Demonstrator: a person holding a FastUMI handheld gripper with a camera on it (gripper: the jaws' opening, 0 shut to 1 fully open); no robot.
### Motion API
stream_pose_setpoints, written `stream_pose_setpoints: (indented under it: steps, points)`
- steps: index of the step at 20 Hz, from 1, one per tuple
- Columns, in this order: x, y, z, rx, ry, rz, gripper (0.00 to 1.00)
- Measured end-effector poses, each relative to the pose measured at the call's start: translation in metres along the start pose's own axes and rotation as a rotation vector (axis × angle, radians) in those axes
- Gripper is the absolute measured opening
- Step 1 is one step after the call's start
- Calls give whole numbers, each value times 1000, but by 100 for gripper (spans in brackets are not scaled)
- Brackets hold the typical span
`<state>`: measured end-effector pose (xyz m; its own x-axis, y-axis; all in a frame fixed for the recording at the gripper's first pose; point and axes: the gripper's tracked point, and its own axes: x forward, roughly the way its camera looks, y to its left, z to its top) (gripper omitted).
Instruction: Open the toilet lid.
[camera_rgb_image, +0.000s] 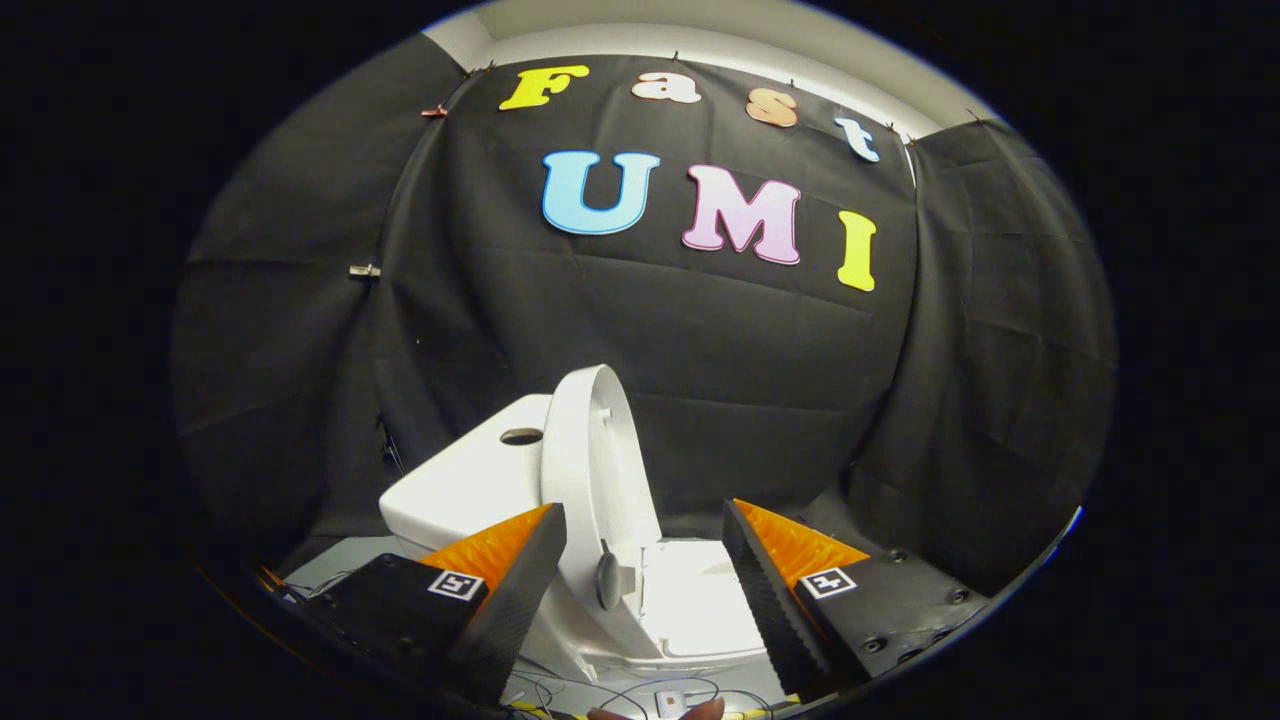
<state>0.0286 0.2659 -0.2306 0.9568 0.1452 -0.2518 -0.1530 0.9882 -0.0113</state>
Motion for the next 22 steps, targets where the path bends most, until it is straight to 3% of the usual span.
stream_pose_setpoints:
  steps: [13,22]
  points:
    - [-34,-72,118,84,-142,-8,99]
    - [-69,-134,181,128,-252,-59,98]
